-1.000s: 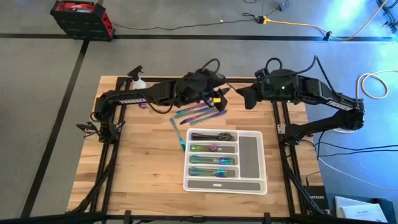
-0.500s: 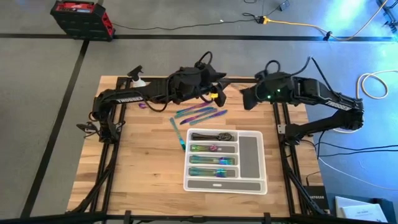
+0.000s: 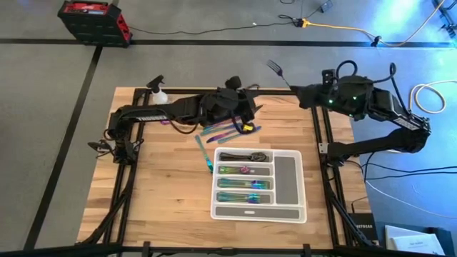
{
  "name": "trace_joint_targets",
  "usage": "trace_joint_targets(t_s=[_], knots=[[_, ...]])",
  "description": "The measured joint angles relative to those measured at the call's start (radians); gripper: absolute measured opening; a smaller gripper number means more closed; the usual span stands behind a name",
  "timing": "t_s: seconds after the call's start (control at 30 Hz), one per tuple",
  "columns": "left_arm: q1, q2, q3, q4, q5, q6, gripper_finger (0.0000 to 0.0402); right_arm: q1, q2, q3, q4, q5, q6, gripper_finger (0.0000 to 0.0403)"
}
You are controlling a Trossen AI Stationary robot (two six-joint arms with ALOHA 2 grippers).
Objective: Sort silverware
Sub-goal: Put the purple fork into the white silverware tray
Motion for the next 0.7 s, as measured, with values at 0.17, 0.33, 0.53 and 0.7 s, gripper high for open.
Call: trace_joint_targets(t_s=[0.17, 0.33, 0.53, 0.7], knots=[[0.003, 0.037, -0.001, 0.018, 0.008, 0.127, 0.0151, 0.0, 0.044, 0.0, 0.109, -0.078, 0.001, 0.0], [0.002, 0.038, -0.001, 0.032, 0.001, 0.147, 0.0151, 0.0, 0.095, 0.0, 0.082, -0.123, 0.005, 0.0], [0.008, 0.038, -0.001, 0.033, -0.039, 0.195, 0.0151, 0.0, 0.148, 0.0, 0.098, -0.22, 0.007, 0.0], [0.022, 0.038, -0.001, 0.044, -0.06, 0.202, 0.0151, 0.0, 0.187, 0.0, 0.091, -0.279, 0.011, 0.0]])
